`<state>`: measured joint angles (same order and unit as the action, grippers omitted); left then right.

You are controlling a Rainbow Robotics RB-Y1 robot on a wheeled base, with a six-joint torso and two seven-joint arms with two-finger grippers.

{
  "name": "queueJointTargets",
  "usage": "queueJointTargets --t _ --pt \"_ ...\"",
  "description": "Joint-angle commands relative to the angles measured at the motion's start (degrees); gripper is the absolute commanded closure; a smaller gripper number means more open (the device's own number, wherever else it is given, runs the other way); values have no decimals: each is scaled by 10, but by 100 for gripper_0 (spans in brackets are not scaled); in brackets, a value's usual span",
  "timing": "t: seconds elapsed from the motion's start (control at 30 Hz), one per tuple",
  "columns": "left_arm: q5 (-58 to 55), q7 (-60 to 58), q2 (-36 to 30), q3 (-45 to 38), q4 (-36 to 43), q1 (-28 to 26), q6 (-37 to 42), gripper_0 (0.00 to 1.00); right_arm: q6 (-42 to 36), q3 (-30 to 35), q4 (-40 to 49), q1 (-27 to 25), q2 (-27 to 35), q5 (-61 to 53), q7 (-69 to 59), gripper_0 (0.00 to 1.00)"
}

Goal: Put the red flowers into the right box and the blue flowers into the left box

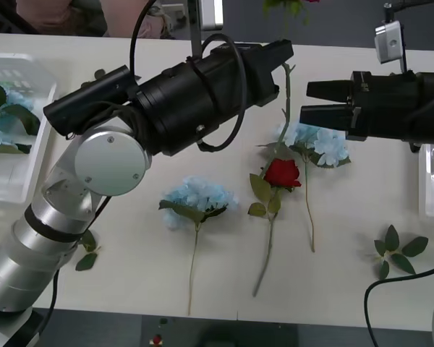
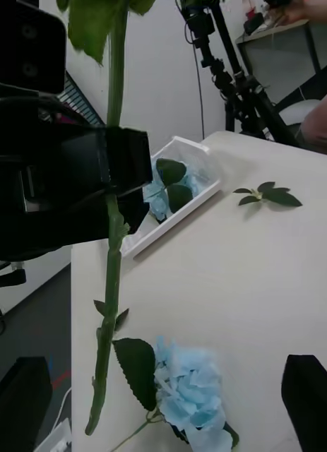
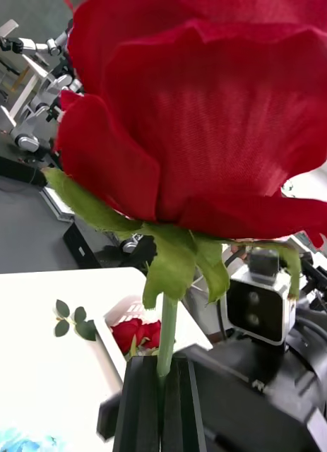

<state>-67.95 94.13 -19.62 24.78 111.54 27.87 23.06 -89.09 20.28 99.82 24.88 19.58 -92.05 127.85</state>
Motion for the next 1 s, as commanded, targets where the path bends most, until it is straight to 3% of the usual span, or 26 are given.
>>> queueJointTargets --t 0.03,0.37,0.47,0.83,0.9,0.93,0.97,1.0 --pt "-11 -11 5 -12 12 18 -6 100 1 3 6 6 -1 -1 -12 45" --pt "-11 -10 5 -12 12 18 -6 100 10 -16 -2 8 -1 -1 -23 45" --pt "-11 -10 5 -12 12 18 -6 100 12 -23 -6 9 -2 -1 -23 35" --pt "-11 -10 5 -12 12 18 -6 100 30 -59 -6 14 -7 -5 -26 36" --pt "-11 -10 5 -12 12 18 -6 100 30 -59 -6 16 -12 -2 -27 51" --pt "-11 -10 5 -12 12 18 -6 100 30 -59 -6 18 -16 -2 -27 79" --pt "-11 -10 5 -12 12 18 -6 100 30 -60 -6 18 -18 -1 -29 92" --pt "-11 -10 5 -12 12 18 -6 100 30 -61 -6 19 -19 1 -30 95"
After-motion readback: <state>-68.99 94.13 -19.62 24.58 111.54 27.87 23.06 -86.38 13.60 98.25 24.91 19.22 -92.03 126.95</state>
